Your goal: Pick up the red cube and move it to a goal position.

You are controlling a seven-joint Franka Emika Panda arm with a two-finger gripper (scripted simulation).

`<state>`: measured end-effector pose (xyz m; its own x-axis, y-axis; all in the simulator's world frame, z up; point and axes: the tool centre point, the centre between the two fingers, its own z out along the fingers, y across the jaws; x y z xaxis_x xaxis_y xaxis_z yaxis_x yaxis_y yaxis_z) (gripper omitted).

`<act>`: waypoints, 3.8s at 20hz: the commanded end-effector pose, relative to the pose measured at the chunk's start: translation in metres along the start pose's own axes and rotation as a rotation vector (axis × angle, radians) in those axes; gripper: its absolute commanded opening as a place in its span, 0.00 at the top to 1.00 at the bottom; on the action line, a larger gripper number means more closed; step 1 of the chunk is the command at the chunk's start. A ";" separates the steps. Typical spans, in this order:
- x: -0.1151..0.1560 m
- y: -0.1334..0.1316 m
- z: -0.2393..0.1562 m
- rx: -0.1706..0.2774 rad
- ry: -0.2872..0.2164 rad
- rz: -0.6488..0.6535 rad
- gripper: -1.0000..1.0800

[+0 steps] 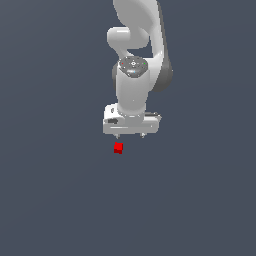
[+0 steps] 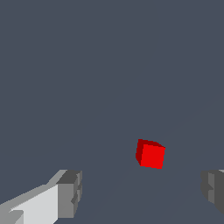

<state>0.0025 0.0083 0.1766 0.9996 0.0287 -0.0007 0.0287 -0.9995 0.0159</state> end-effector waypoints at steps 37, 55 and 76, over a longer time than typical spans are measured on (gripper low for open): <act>-0.036 0.054 0.158 0.016 -0.001 0.162 1.00; -0.016 0.025 0.156 0.016 -0.001 0.162 1.00; 0.053 -0.066 0.153 0.016 -0.001 0.162 1.00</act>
<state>0.0517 0.0724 0.0218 0.9913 -0.1317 -0.0006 -0.1317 -0.9913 0.0002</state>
